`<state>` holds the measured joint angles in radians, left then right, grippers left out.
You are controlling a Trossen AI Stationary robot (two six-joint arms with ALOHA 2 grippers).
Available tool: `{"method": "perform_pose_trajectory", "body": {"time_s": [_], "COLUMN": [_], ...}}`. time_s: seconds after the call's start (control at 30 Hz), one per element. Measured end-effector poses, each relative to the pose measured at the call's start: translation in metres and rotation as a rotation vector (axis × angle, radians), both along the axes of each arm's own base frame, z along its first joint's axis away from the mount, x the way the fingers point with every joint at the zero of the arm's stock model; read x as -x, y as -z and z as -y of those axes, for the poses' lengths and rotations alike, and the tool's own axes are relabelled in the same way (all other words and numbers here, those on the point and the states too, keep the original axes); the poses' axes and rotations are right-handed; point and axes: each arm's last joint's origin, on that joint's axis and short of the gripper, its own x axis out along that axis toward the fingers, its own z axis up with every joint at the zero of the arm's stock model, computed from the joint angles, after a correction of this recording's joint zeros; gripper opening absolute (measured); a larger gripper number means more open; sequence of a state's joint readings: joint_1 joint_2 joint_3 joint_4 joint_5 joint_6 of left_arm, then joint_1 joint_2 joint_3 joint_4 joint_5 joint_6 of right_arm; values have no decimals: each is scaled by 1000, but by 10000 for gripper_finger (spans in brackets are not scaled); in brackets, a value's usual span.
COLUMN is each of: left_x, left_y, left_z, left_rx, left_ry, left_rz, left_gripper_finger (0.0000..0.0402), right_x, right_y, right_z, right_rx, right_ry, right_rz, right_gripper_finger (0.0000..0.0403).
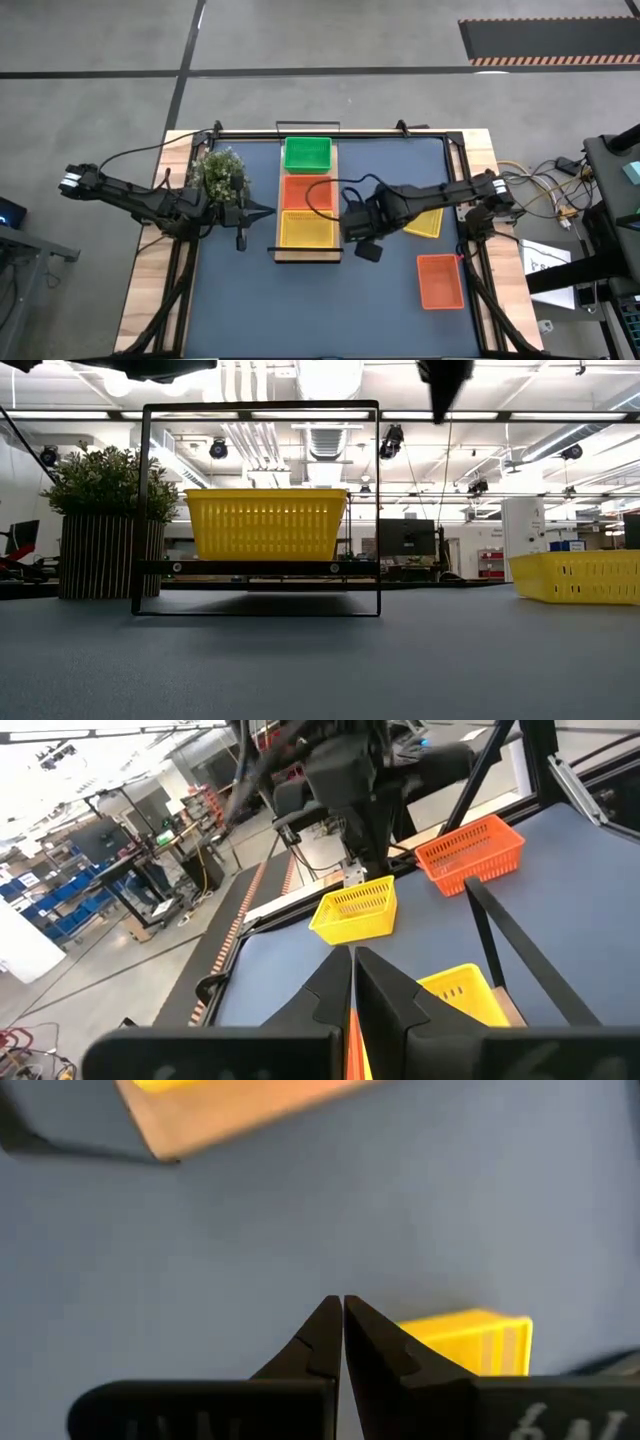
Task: Stack baskets on shelf by color
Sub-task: Stack the yellow bin on the yellow bin on the shelf
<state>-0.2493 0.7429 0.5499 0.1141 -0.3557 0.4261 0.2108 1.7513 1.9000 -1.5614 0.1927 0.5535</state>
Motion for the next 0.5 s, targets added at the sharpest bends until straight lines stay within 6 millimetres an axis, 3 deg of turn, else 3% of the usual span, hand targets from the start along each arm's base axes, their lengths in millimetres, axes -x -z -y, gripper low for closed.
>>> {"method": "perform_pose_trajectory", "body": {"time_s": [0.17, 0.5], "left_x": [0, 0], "left_y": [0, 0], "left_z": [0, 0], "left_rx": [0, 0], "left_ry": [-1, -2], "left_rz": [1, 4], "left_gripper_finger": [2, 2], "right_x": [22, 78], "right_y": [24, 67], "right_z": [6, 42], "right_rx": [11, 76], "right_ry": [83, 475], "right_rz": [-67, 58], "right_gripper_finger": [8, 11]}}
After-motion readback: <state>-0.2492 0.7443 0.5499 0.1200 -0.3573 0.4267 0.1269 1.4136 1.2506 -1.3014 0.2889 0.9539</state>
